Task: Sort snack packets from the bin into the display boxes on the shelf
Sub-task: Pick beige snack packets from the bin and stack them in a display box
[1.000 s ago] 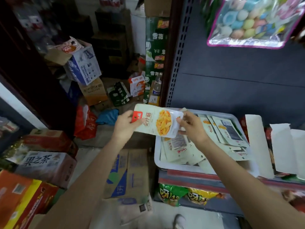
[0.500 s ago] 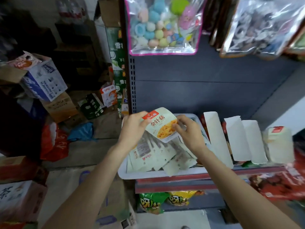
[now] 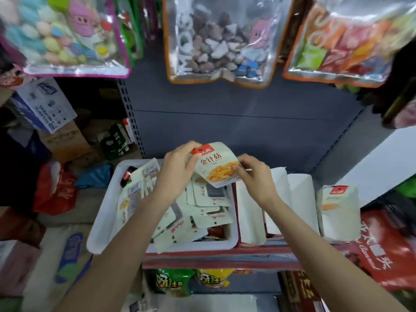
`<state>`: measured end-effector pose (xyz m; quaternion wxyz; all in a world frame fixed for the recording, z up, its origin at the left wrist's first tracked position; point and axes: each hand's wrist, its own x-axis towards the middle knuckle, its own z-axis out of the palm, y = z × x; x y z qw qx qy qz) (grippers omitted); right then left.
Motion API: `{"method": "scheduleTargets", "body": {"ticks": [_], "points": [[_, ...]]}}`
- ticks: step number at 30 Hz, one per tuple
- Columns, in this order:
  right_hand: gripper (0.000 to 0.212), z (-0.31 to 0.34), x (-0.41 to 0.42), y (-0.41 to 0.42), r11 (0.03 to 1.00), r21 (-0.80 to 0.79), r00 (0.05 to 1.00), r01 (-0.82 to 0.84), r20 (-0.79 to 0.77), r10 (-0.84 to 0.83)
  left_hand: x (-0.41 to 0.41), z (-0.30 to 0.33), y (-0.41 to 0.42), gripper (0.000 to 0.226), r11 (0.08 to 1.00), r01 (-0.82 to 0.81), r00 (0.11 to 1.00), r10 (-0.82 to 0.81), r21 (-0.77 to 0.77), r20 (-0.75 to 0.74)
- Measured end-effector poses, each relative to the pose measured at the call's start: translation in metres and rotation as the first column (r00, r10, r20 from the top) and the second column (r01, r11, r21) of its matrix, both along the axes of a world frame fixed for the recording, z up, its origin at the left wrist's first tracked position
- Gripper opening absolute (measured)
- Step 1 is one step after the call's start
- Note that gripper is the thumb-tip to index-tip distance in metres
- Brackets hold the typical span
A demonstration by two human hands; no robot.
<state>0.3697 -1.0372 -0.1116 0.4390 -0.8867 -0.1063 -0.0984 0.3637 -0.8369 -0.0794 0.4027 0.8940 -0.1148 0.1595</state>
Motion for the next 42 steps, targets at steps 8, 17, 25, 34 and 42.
{"method": "scheduleTargets", "body": {"ticks": [8,17,25,34,42], "points": [[0.011,0.002,-0.025,-0.074,0.983,0.071,0.986,0.168,-0.013,-0.167,0.004,0.001,-0.079,0.017,0.973,0.192,0.981,-0.194,-0.125,-0.003],[0.010,-0.007,-0.047,-0.179,0.899,0.301,0.948,0.319,-0.096,-0.304,0.008,-0.021,-0.200,0.031,0.937,0.204,0.925,-0.279,-0.283,-0.259],[0.018,-0.030,-0.043,-0.270,0.908,0.219,0.932,0.357,-0.015,-0.363,-0.002,-0.054,-0.297,0.018,0.935,0.151,0.929,-0.245,-0.322,-0.277],[0.005,-0.090,-0.037,-0.308,0.892,0.213,0.907,0.399,0.053,-0.419,0.001,-0.094,-0.334,0.014,0.954,0.208,0.964,-0.236,-0.214,-0.119],[0.016,-0.145,-0.030,-0.317,0.921,0.285,0.912,0.264,0.238,-0.335,-0.003,-0.140,-0.344,0.008,0.986,0.158,0.983,-0.151,-0.056,0.108]]}}
